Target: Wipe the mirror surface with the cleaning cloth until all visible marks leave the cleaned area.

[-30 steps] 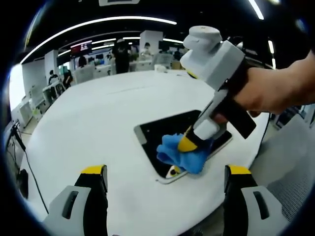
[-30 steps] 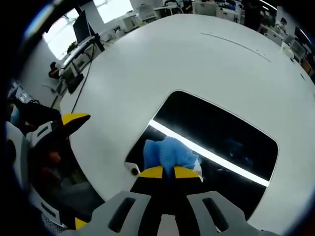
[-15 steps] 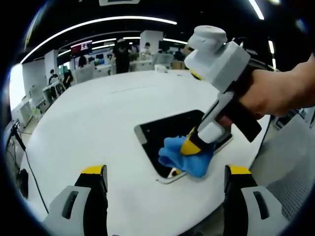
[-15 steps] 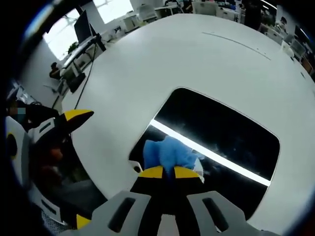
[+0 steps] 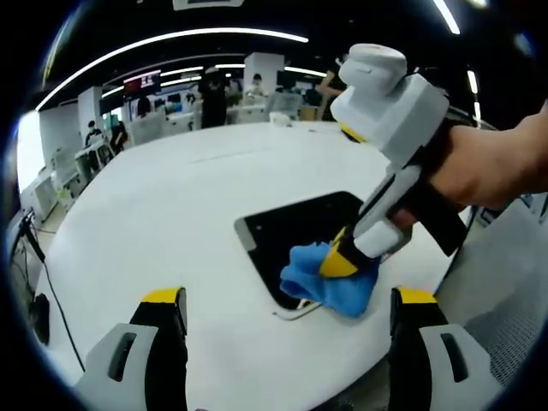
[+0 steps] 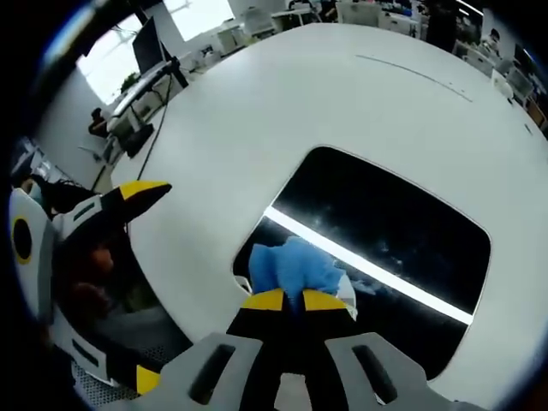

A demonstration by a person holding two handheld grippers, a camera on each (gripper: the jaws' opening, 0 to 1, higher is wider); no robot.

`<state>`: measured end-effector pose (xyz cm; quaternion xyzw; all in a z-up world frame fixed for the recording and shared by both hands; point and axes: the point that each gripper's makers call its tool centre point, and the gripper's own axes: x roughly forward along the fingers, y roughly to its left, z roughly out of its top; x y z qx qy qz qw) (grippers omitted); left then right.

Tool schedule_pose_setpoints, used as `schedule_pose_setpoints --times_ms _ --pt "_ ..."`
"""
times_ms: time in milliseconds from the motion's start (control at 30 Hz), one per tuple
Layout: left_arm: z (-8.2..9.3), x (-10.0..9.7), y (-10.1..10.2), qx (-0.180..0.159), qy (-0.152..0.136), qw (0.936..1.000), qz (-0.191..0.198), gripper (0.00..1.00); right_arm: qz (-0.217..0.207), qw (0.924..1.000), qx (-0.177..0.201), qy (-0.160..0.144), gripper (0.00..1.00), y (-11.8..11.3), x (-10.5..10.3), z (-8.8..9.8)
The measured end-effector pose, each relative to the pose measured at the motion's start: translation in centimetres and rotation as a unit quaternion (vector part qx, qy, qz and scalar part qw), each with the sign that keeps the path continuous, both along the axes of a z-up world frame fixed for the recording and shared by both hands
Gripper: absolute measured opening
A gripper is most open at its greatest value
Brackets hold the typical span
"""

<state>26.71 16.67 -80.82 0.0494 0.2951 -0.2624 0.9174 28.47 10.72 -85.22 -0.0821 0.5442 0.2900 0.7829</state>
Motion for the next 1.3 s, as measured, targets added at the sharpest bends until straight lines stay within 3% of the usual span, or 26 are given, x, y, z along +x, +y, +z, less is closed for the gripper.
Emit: schedule_pose_setpoints --times_ms 1300 --pt "0.0 0.0 0.2 -0.001 0.0 1.0 0.005 0.99 0.001 0.9998 0.012 0.015 0.0 0.2 -1.2 0.1"
